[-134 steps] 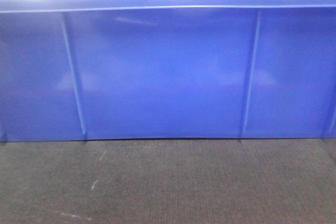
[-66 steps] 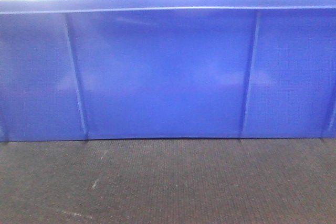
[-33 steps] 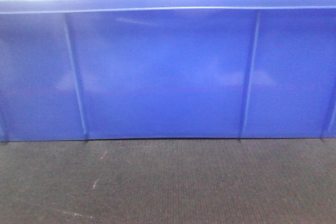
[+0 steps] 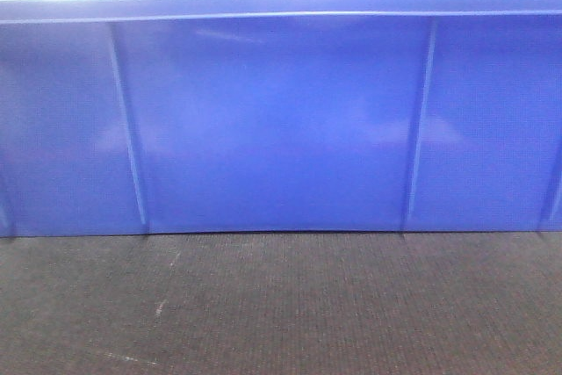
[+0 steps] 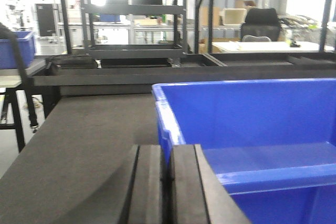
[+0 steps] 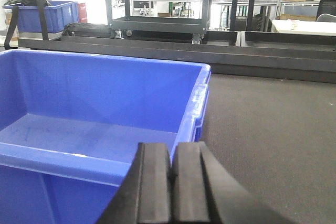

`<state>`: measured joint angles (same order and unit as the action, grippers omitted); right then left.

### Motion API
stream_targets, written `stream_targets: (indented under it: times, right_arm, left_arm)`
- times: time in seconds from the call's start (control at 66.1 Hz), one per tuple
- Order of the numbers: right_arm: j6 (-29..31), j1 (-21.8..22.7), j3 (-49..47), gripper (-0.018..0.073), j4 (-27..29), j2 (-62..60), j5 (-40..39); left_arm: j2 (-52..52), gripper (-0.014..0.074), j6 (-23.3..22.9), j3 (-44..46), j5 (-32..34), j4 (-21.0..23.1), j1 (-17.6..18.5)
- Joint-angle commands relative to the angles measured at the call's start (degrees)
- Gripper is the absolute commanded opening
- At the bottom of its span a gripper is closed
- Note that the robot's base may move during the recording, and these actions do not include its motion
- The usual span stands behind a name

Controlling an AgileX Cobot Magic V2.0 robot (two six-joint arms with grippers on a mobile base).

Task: Move blue bin to conveyor side
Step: 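Open both grippers and raise them off the bin rims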

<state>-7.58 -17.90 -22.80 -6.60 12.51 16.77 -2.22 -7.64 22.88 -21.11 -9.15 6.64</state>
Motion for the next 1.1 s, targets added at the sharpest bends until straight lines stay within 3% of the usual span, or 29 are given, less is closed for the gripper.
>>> stream_targets:
  times: [0.0,0.197,0.439,0.469,1.09]
  right_arm:
    - [-0.2,0.2,0.1,-0.0078,-0.4,-0.3,-1.4]
    - [-0.2,0.2,0.1,-0.0078,-0.4,-0.4,-1.4]
    - [-0.2,0.2,0.1,-0.0078,-0.4,-0.4,-1.4]
    - [-0.2,0.2,0.1,-0.0078,-0.4,-0.4,-1.4]
    - [-0.2,0.2,0.1,-0.0078,-0.4,-0.4,-1.8]
  left_arm:
    - [2.1,0.0004,0.1,-2.1,0.1,2.2,-3.1]
    - [2.2,0.0004,0.1,-11.6,4.8,2.4,-7.0]
    - [2.2,0.0004,0.1,-22.9,21.4,3.9,-6.9]
    - [2.2,0.0004,0.1,-22.9,18.6,4.4,-6.9]
    - [2.2,0.0004,0.1,-22.9,19.1,4.5,-6.9]
